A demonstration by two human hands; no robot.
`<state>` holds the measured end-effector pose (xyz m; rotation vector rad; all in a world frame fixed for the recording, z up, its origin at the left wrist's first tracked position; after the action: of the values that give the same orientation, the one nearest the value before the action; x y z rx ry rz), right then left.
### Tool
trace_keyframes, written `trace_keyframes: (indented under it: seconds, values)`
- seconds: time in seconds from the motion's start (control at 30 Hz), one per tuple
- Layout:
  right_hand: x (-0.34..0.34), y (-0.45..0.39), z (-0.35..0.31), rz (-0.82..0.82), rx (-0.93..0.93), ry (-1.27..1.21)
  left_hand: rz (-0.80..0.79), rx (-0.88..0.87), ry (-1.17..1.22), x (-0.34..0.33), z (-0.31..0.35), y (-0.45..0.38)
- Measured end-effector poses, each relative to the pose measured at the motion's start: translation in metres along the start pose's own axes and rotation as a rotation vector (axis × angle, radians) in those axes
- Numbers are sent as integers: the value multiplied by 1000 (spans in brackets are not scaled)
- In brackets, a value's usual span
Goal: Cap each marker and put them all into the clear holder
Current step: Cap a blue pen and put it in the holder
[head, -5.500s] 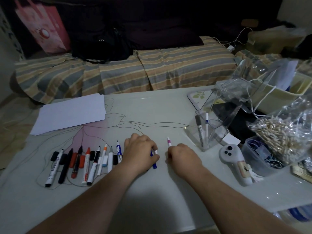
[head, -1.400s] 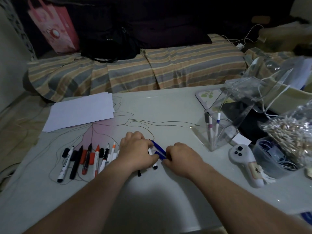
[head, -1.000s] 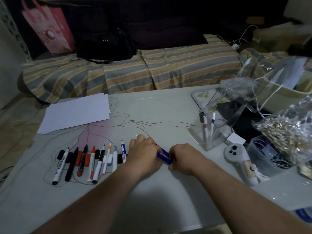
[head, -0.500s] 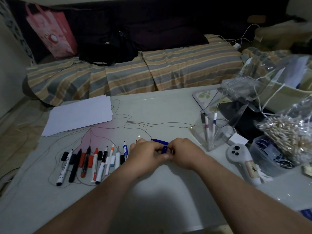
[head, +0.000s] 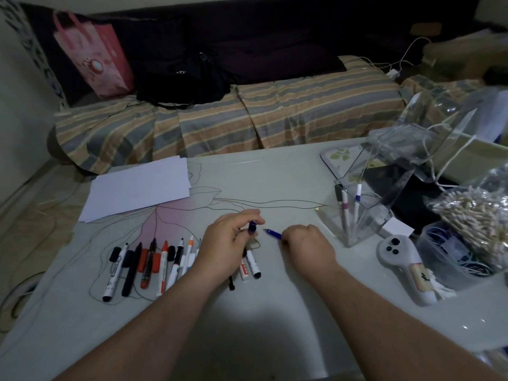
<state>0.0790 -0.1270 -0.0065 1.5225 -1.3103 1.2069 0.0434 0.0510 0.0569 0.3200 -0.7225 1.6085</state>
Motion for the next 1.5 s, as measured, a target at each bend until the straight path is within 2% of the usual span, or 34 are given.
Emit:
trace_keyframes:
  seconds: [0.07,0.2,0.33,0.43,0.53,0.63,0.9,1.13,1.3,1.4,1.5]
  values:
    - [7,2,2,-3,-21,-30,4,25,74,1,3,0]
    - [33,-5,10,52,-89,-254,20,31,-43,2,3,-3]
    - [69,-4,6,152,-2,-432,16,166,12,1,-5,-5]
    - [91,3,1,236,52,-499,30,240,152,-3,-5,-5]
    - [105,4,-4,324,115,-458,45,254,152,-5,-4,-5]
    - [105,4,-7,356,163,-304,69,239,153,-5,-2,-7]
    - [102,3,-4,319,134,-208,76,200,104,-2,2,-9]
    - [102,10,-17,278,205,-148,-9,112,50,-5,9,-8]
    - [105,10,-27,271,266,-327,73,250,340,-7,13,-7]
    - [108,11,-29,278,273,-340,134,421,615,-10,7,-11]
    - [106,11,-28,248,234,-360,123,473,761,-14,9,-11]
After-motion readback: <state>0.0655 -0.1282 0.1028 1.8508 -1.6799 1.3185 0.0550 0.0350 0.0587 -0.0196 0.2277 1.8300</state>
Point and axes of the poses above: each hand's wrist, its own y-axis away from the middle knuckle, its own x-axis out of the back of the hand, z = x × y, the point moved 6 cm from there along -y, towards the middle knuckle, and after that the axes turned 3 degrees about z, right-handed, at the moved point
